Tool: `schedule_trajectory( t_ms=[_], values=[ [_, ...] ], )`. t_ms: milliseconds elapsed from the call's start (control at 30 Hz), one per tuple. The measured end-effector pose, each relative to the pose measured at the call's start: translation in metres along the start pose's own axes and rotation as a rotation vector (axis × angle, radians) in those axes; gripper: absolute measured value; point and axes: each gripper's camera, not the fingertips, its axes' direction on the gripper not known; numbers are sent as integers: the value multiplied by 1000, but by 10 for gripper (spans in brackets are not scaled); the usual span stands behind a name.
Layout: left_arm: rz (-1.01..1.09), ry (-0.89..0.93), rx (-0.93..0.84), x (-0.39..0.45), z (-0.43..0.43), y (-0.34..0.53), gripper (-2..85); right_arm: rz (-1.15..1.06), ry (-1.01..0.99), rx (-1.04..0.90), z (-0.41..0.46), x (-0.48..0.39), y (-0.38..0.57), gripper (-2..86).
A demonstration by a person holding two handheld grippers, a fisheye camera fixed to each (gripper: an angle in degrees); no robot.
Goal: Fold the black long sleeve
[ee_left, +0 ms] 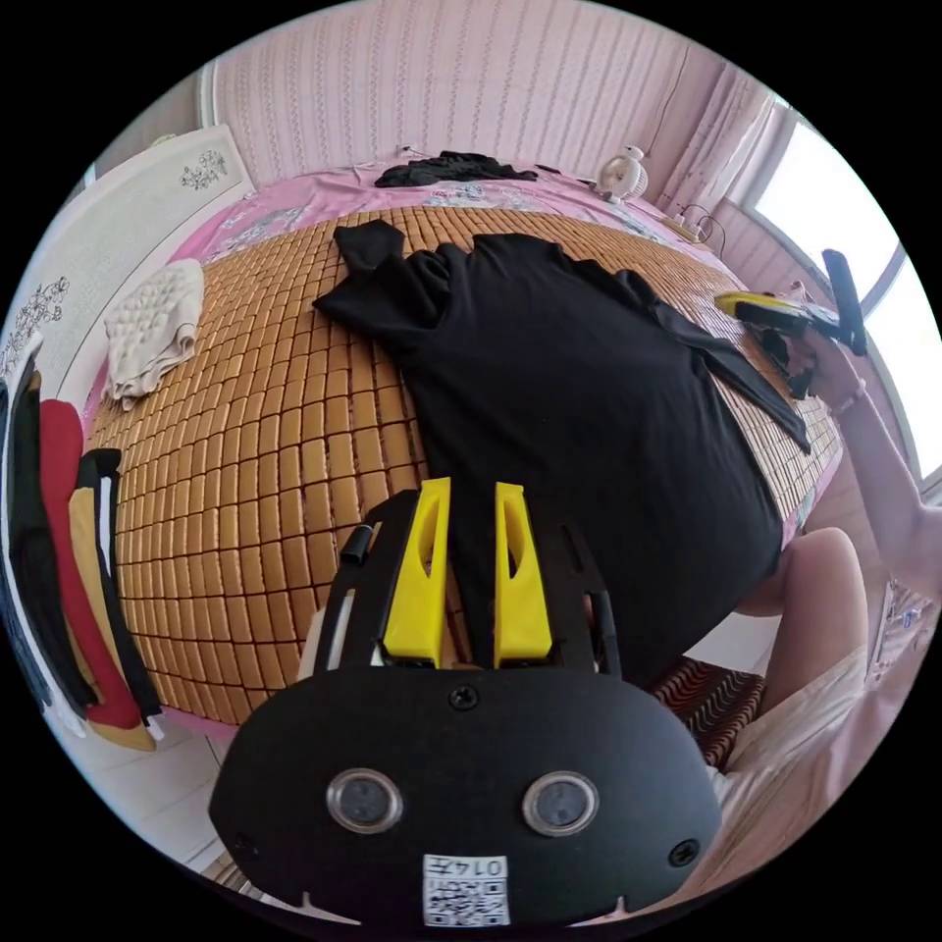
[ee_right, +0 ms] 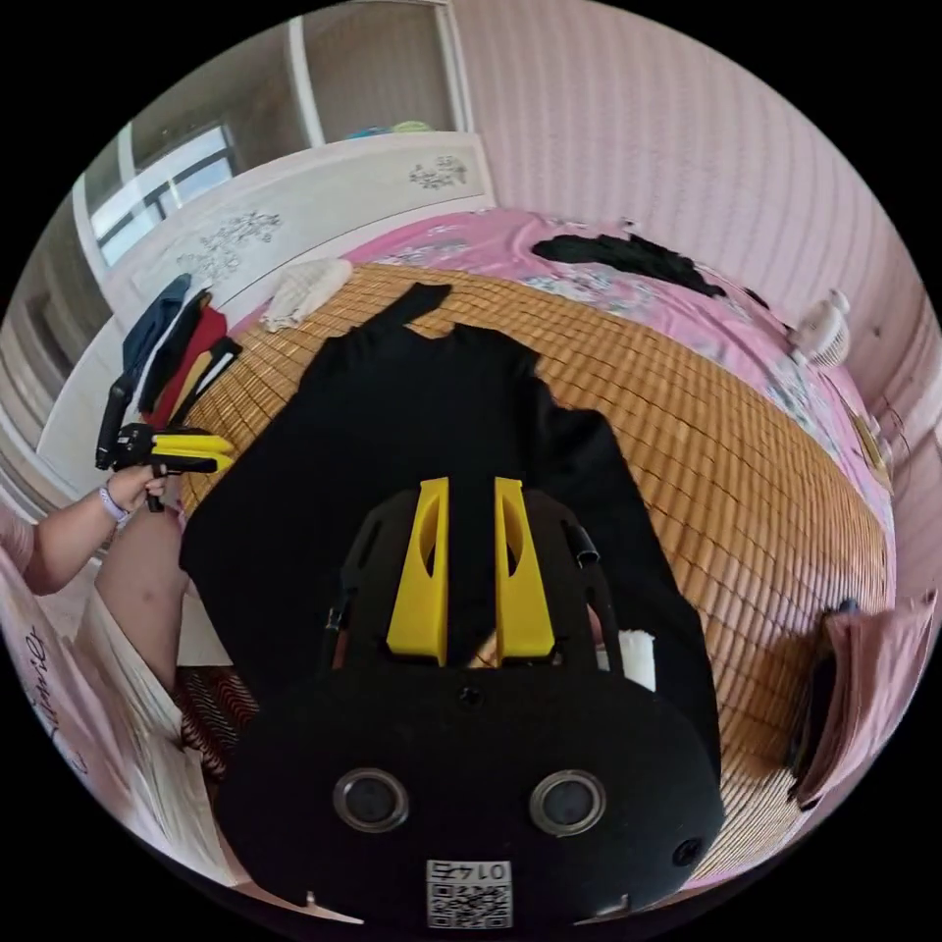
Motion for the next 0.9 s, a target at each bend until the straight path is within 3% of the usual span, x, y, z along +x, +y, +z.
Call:
schedule_trajectory(
  t_ms=[233, 367, 467, 533, 600, 700, 767, 833, 900],
  values=[
    [68, 39, 24, -47, -23, 17, 70, -76, -64, -68, 192, -100, -170, 76],
    [151, 63, 1, -67, -50, 18, 66, -80, -36, -172, 299, -142, -212, 80],
    [165, 126, -10, -89, -66, 17, 64, -29, 167, -233, 378, -156, -223, 92],
    [169, 154, -11, -102, -77, 17, 63, 30, 419, -263, 426, -149, -220, 94],
    [169, 189, -12, -115, -88, 19, 61, 50, 461, -268, 448, -142, -214, 75],
    [161, 240, -9, -137, -106, 23, 59, -36, 271, -285, 460, -142, -212, 3],
    [150, 271, 11, -154, -126, 26, 62, -236, -57, -231, 448, -154, -207, -1],
    [107, 273, 83, -173, -150, 32, 64, -523, -580, -173, 415, -168, -197, 2],
    [55, 238, 184, -193, -179, 41, 64, -614, -818, -133, 393, -172, -192, 10]
  ],
)
